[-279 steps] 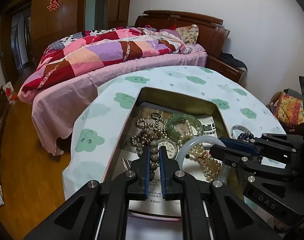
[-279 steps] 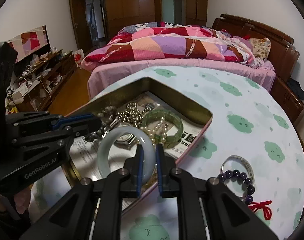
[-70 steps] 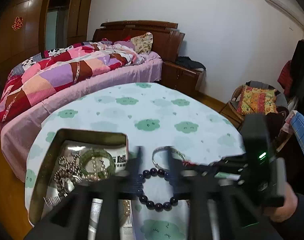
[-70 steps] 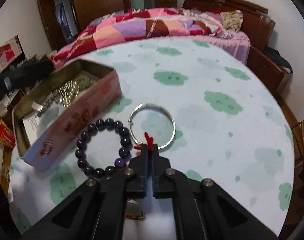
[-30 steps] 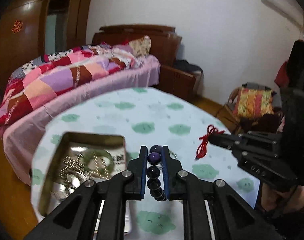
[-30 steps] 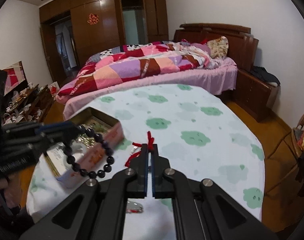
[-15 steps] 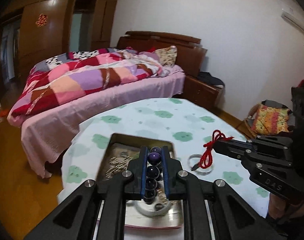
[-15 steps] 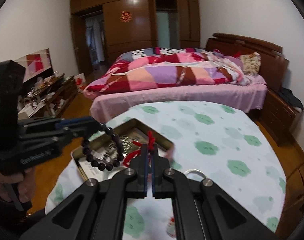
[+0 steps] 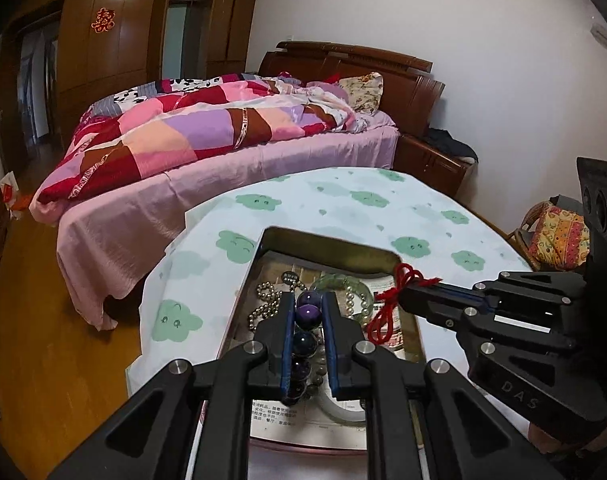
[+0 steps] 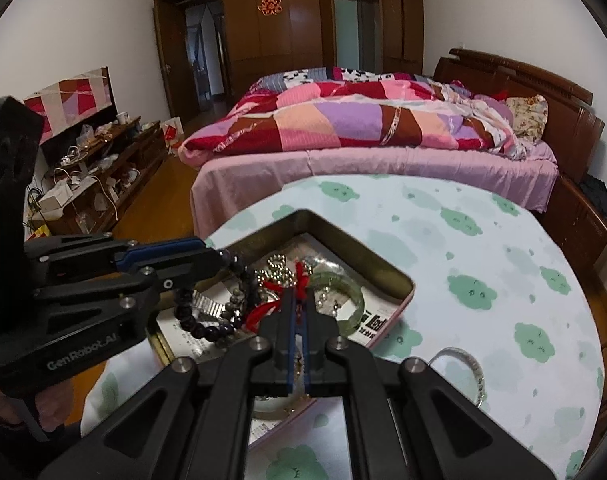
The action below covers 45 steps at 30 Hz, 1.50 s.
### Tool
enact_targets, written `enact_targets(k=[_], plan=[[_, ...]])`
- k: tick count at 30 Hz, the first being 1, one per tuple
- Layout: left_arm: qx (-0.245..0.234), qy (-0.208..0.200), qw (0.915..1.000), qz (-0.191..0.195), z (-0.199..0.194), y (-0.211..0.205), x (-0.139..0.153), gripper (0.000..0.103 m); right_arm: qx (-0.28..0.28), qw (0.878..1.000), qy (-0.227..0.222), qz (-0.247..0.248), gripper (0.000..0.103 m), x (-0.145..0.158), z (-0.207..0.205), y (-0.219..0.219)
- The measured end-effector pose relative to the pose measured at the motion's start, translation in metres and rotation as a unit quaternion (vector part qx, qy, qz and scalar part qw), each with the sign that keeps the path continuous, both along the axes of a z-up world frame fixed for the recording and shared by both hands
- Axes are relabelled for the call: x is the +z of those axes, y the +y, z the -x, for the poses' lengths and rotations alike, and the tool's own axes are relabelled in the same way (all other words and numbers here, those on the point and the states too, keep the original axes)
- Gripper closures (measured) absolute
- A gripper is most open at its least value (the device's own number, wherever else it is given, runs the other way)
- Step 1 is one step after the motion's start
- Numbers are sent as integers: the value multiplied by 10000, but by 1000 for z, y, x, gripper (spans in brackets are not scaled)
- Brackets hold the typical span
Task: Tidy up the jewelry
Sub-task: 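Carry the purple bracelet and red-string pendant over the tin box with both tools, then open the left tool releasing the bracelet while the right tool releases the pendant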
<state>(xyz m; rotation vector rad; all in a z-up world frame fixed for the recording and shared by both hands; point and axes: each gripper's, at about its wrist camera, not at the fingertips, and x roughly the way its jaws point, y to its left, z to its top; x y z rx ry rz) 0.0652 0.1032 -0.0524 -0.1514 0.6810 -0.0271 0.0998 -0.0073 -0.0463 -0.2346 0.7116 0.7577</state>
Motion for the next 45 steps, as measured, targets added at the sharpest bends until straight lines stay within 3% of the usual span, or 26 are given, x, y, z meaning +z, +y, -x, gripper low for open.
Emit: enact_targets(k=[23, 24, 25, 28, 36, 45], plan=[[182, 211, 9996, 34, -5, 7, -12, 88, 14, 9997, 147, 215, 95, -16, 2, 5], [187, 215, 9996, 29, -5, 6, -12, 82, -5, 9997, 143, 206, 85, -16, 2, 5], [202, 214, 9996, 11, -5, 6, -12, 67, -26, 9997, 145, 183, 71, -16, 2, 3], [327, 47, 9995, -28, -1, 6, -8, 34, -113, 9998, 74, 149, 54, -14, 3, -2], [349, 52, 9994, 1, -2, 6, -8, 34, -425, 9990, 74, 99, 46, -13, 2, -27], [416, 150, 9990, -97, -3, 1, -16, 34, -685, 9975, 144, 73, 45, -15, -4, -50]])
